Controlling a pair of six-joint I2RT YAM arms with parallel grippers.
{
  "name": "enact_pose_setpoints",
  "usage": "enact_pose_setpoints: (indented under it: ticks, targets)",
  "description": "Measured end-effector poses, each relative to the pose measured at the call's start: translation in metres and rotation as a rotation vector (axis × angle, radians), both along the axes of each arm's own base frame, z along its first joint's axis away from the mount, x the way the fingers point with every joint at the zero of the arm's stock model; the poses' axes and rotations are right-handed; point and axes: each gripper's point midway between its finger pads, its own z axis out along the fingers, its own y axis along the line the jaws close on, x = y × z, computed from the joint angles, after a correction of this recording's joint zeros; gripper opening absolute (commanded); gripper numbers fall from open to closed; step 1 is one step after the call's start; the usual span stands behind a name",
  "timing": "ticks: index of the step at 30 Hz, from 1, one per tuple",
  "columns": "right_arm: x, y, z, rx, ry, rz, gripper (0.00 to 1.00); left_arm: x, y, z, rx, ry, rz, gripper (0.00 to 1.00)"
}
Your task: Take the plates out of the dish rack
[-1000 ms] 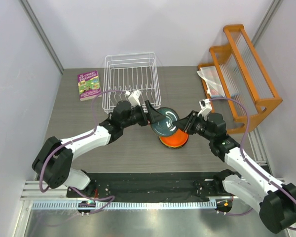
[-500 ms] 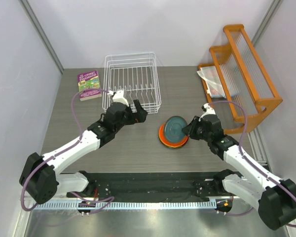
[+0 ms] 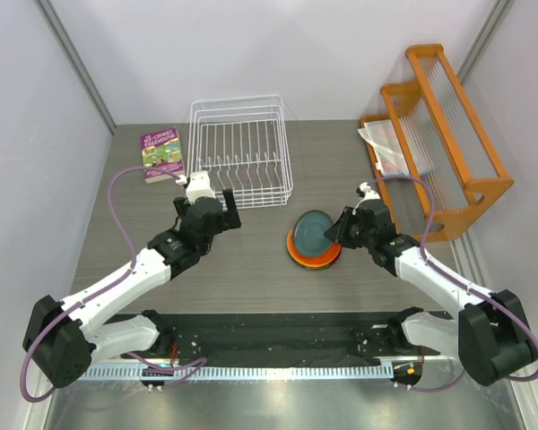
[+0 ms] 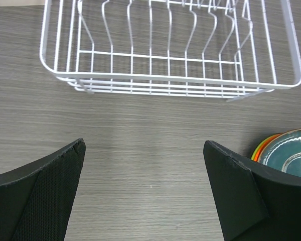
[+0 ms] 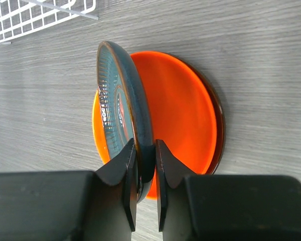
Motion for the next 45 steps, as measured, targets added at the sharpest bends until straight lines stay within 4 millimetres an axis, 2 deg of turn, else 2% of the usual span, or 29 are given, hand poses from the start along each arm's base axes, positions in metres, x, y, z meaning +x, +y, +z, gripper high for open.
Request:
enact_pose_setpoints:
  ticks: [5,6,11,16,21,28,32,34,39,42,45]
  targets:
    - [0.005,0.005,-0.002,0.003,0.024,0.01,0.31,-0.001,0.008,-0.004,0.033,0.006,0.027,1.0]
    - [0.005,0.004,-0.005,-0.003,0.033,0.011,0.4,-0.001,0.009,-0.004,0.037,0.007,0.032,0.99]
    - [-0.008,-0.006,-0.023,-0.07,0.11,0.012,0.49,-0.002,0.015,-0.008,0.059,0.013,0.048,0.99]
    - [-0.011,-0.014,-0.026,-0.123,0.128,0.007,0.64,-0.002,0.016,-0.008,0.065,0.011,0.054,0.99]
    - [-0.004,-0.027,-0.013,-0.198,0.09,-0.035,0.7,-0.002,0.018,-0.008,0.077,0.011,0.056,1.0]
    - [0.013,-0.066,0.023,-0.329,-0.066,-0.205,0.74,-0.004,0.025,-0.008,0.114,0.01,0.071,1.0]
    - [0.026,-0.087,0.035,-0.433,-0.168,-0.308,0.75,-0.005,0.031,-0.002,0.134,-0.008,0.083,0.99]
    - [0.029,-0.097,0.033,-0.497,-0.218,-0.35,0.75,-0.005,0.033,0.003,0.131,-0.021,0.084,1.0]
    - [0.023,-0.124,0.013,-0.668,-0.308,-0.418,0.75,-0.006,0.034,0.011,0.122,-0.047,0.081,1.0]
    - [0.018,-0.137,0.007,-0.742,-0.343,-0.448,0.75,-0.01,0.038,0.006,0.119,-0.054,0.081,1.0]
    - [0.019,-0.145,0.012,-0.772,-0.385,-0.493,0.77,-0.015,0.043,-0.001,0.128,-0.05,0.08,0.99]
